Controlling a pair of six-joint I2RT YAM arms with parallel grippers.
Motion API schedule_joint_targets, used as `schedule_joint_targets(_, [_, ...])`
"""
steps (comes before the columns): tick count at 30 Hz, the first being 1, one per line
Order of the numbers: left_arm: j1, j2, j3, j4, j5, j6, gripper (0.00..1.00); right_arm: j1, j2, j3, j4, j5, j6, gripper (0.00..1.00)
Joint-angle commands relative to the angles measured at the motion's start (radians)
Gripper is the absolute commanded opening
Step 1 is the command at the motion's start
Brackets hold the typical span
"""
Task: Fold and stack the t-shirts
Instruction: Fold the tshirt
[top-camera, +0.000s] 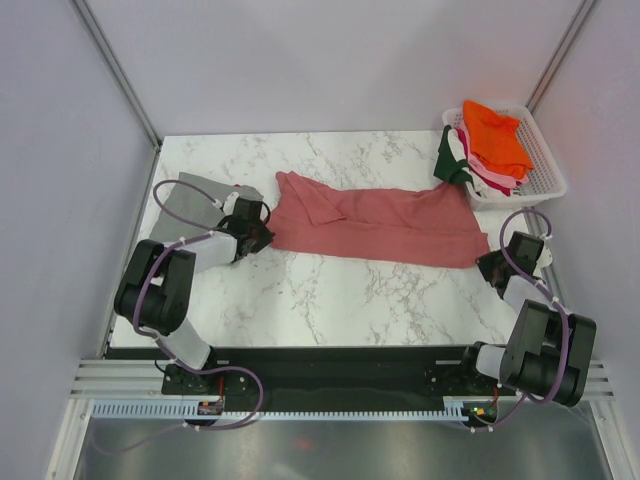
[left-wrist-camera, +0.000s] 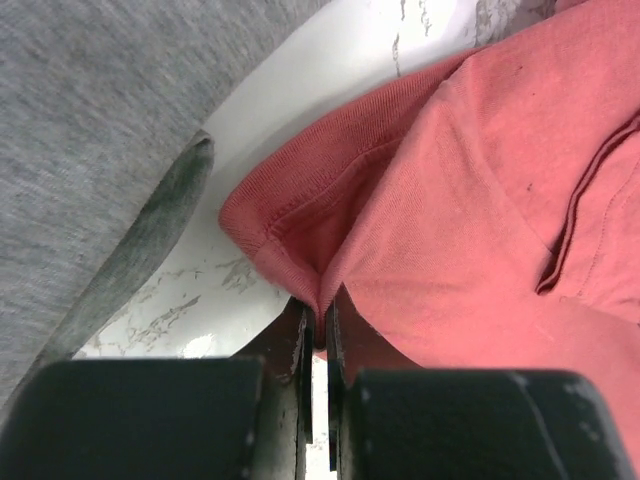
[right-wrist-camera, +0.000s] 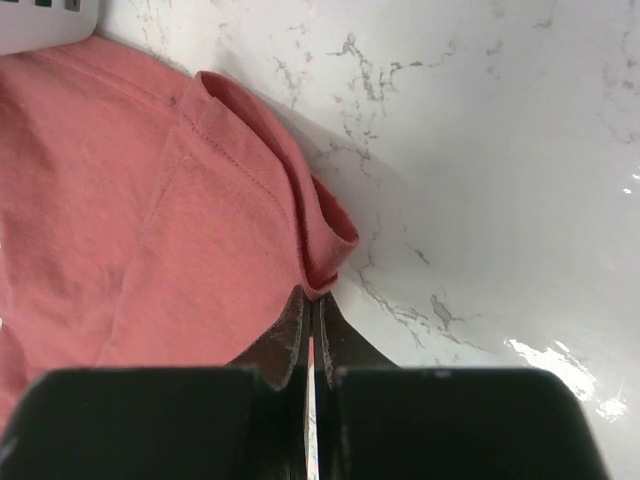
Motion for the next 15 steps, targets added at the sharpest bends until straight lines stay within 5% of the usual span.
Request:
schedule_joint_targets(1, [0.010, -0.039, 0.049, -0.083, -0.028, 0.019, 0.02, -0.004, -0.022, 0.040, -0.031, -0.049, -0.028, 0.00])
schedule_joint_targets(15, [0.041, -0.319, 0.106, -0.338, 0.030, 0.071, 0.02, 0.096, -0.143, 0.296, -0.415, 0.004, -0.066, 0.00])
